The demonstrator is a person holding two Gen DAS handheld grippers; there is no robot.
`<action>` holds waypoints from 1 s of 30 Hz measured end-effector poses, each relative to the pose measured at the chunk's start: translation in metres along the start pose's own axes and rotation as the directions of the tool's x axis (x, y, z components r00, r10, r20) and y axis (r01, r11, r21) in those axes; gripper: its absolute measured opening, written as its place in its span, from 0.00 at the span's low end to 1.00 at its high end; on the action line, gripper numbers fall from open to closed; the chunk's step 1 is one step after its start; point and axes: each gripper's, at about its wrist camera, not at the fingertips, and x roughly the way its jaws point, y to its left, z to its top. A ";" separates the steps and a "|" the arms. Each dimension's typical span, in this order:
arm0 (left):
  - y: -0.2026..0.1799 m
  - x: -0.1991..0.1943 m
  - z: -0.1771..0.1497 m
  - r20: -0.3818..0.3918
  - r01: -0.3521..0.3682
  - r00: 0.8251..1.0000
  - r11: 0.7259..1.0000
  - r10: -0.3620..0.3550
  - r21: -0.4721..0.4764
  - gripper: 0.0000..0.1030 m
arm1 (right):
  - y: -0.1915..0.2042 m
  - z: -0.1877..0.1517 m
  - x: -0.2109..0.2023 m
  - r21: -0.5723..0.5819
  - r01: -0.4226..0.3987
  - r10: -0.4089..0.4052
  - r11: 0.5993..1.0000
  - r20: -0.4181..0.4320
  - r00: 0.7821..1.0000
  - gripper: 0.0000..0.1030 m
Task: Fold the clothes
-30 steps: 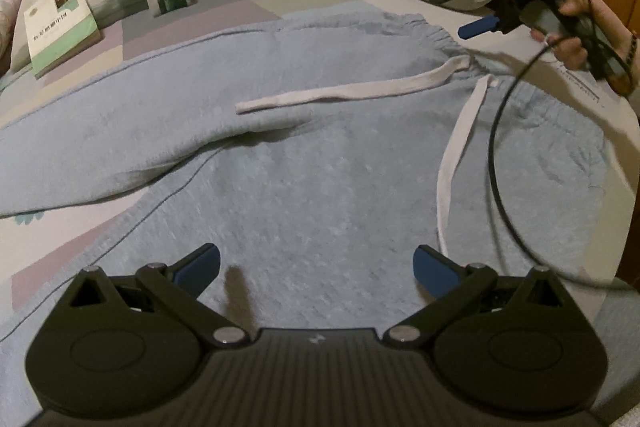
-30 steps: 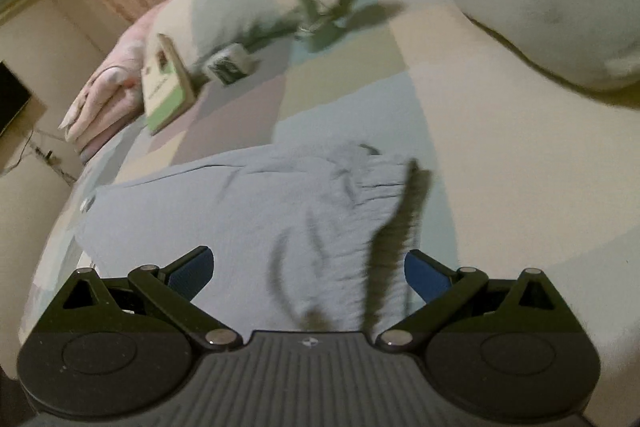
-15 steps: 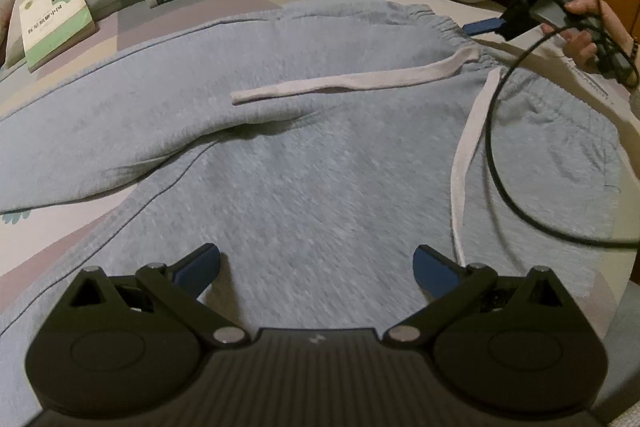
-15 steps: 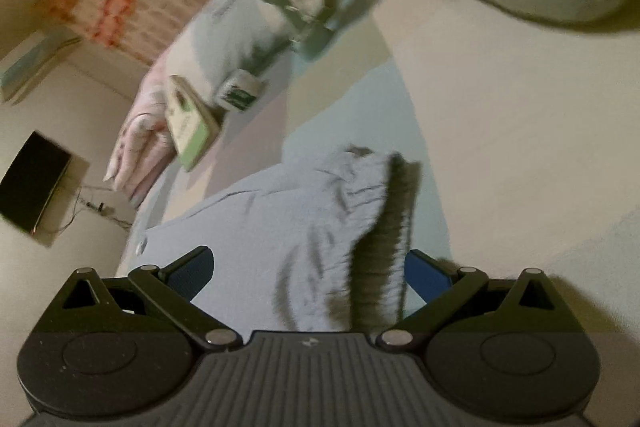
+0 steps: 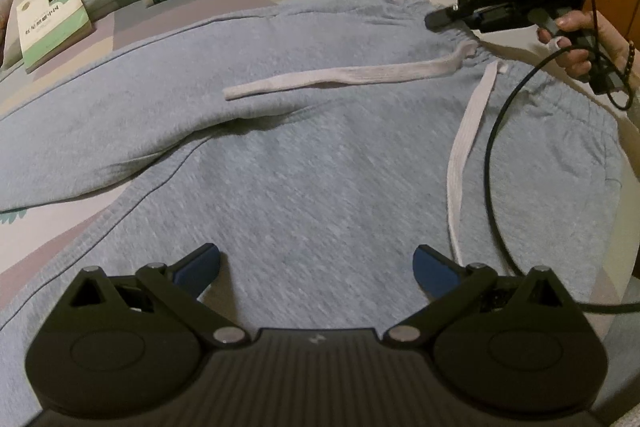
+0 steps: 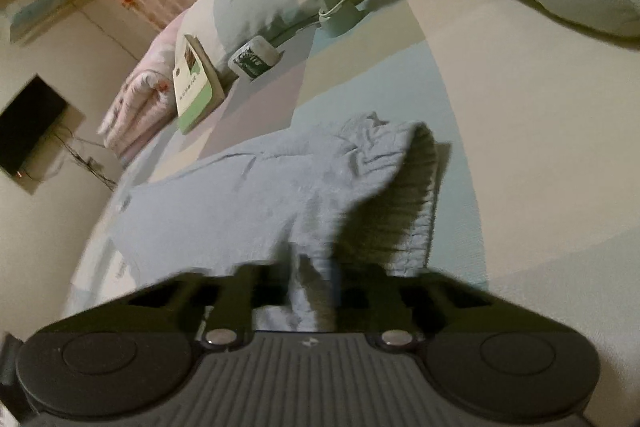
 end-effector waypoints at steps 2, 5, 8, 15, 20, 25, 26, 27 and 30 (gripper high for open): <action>0.000 0.001 0.000 0.001 -0.002 1.000 1.000 0.002 0.000 0.99 | 0.001 0.000 -0.001 -0.009 0.027 -0.027 1.000 0.004 1.000 0.10; 0.000 0.001 0.000 0.000 -0.003 1.000 1.000 0.003 0.003 0.99 | -0.001 0.000 -0.004 -0.013 0.065 -0.065 0.998 0.008 0.998 0.09; 0.000 0.001 0.000 -0.001 -0.004 1.000 1.000 0.004 0.001 0.99 | -0.002 0.001 -0.007 -0.017 0.104 -0.104 0.994 0.011 0.995 0.09; 0.002 -0.001 0.000 -0.006 0.001 1.000 1.000 -0.001 0.008 0.99 | 0.002 0.001 -0.022 -0.026 0.201 -0.200 0.979 0.042 0.979 0.25; 0.001 -0.001 0.000 -0.002 0.001 1.000 1.000 -0.001 0.004 0.99 | 0.037 -0.022 -0.041 -0.116 0.162 -0.158 0.980 0.045 0.986 0.27; -0.001 -0.003 0.000 -0.008 0.008 1.000 1.000 -0.008 0.012 0.99 | 0.052 -0.042 -0.054 -0.143 0.108 -0.106 0.984 0.017 0.994 0.42; -0.001 -0.003 0.000 -0.010 0.010 1.000 1.000 -0.009 0.013 0.99 | 0.047 -0.043 -0.057 -0.122 0.113 -0.112 0.986 0.015 0.994 0.39; -0.001 -0.004 0.000 -0.011 0.009 1.000 1.000 -0.009 0.013 0.99 | 0.042 -0.044 -0.060 -0.100 0.119 -0.118 0.988 0.014 0.993 0.39; 0.001 -0.007 0.000 -0.005 0.006 1.000 1.000 -0.006 0.009 0.99 | 0.028 -0.047 -0.069 -0.034 0.135 -0.135 0.990 0.010 0.991 0.52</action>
